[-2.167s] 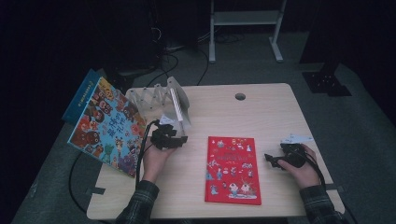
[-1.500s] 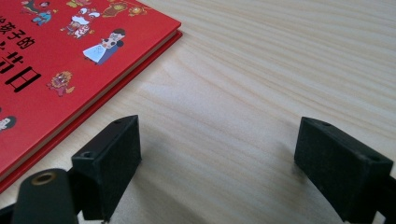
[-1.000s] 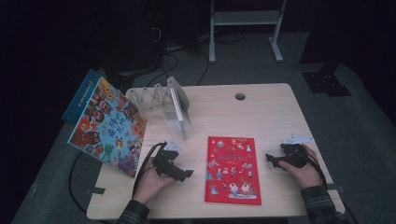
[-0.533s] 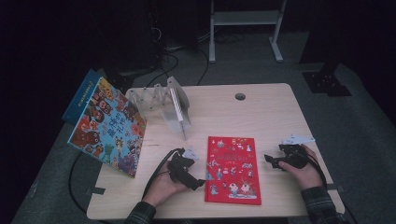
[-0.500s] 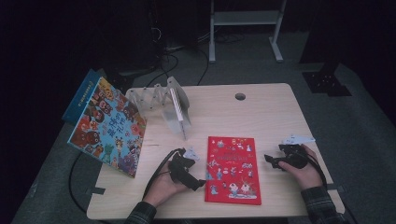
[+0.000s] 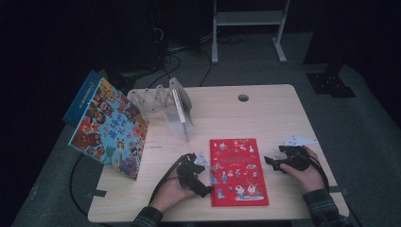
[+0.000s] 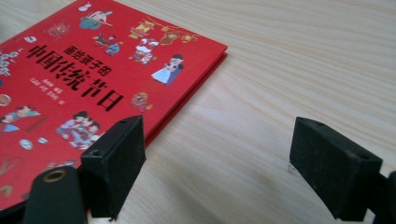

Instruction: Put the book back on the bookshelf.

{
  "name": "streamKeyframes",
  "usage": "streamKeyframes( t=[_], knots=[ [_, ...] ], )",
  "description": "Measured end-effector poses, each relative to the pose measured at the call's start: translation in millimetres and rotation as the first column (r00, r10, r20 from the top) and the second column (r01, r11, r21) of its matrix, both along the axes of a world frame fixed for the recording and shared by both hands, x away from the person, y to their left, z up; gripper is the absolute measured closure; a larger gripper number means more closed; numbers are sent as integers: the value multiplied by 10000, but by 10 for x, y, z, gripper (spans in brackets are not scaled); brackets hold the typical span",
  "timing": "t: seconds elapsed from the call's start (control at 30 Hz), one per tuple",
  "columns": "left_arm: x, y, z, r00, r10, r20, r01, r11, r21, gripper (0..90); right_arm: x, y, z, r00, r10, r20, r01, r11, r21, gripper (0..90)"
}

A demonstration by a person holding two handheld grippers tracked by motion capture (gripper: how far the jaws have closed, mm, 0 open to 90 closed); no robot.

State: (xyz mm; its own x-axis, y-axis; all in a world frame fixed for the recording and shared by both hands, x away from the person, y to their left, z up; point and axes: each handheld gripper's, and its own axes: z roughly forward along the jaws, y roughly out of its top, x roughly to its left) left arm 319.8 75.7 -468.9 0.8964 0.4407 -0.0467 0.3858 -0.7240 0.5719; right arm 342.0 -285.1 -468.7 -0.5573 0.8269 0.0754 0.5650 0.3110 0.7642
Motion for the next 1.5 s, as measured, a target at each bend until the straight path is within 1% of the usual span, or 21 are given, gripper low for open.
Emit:
streamKeyframes(
  t=[0.03,0.17,0.27,0.4,0.53,0.6,0.63,0.7,0.77,0.93,1.0,1.1,1.13,1.27,1.4,1.43,1.5],
  knots=[
    [-5,-17,-2,10000,-5,-52,5,10000,-32,0,2,11,5,10000,64,14,-64,10000,4,169],
    [-23,-104,-7,9998,-187,-35,187,9998,-77,0,1,52,15,9998,183,28,-183,9998,64,170],
    [-40,-169,-15,9997,-232,-43,232,9996,-180,0,0,73,13,9997,263,6,-263,9996,107,170],
    [-45,-260,-25,9993,-382,49,384,9989,-288,0,-4,90,27,9995,319,76,-321,9993,195,189],
    [-53,-312,-35,9987,-483,133,488,9980,-409,0,-13,114,67,9991,422,68,-424,9987,273,201],
    [-54,-309,-30,9990,-409,180,416,9984,-376,0,-17,124,84,9987,496,133,-499,9983,287,206],
    [-48,-292,-21,9990,-363,248,371,9988,-317,0,-20,129,88,9987,507,108,-510,9982,321,207],
    [-24,-233,4,9995,-243,202,252,9988,-421,0,-24,138,91,9984,555,84,-558,9979,328,211],
    [-8,-181,23,9996,-178,226,187,9989,-437,0,-24,147,88,9983,583,60,-584,9978,310,214],
    [35,26,56,9995,165,276,-151,9987,-492,0,-18,172,77,9976,697,-11,-696,9970,349,221],
    [47,120,57,9988,334,358,-319,9986,-421,0,-18,188,73,9974,712,-76,-708,9968,375,233],
    [50,216,48,9978,555,357,-537,9973,-505,0,-12,213,55,9969,775,-159,-768,9962,404,245],
    [48,238,47,9977,582,355,-562,9970,-533,0,-9,228,44,9965,814,-197,-805,9959,408,253],
    [41,283,20,9974,594,401,-577,9974,-433,0,3,267,17,9961,835,-302,-821,9956,448,296],
    [35,290,-34,9978,499,430,-498,9988,-34,0,13,285,-2,9962,779,-395,-759,9959,498,362],
    [27,294,-43,9970,459,615,-461,9989,9,0,18,287,-12,9961,768,-431,-745,9958,540,375],
    [19,292,-47,9968,400,693,-404,9992,53,0,29,290,-27,9957,752,-545,-727,9963,462,413]
  ],
)
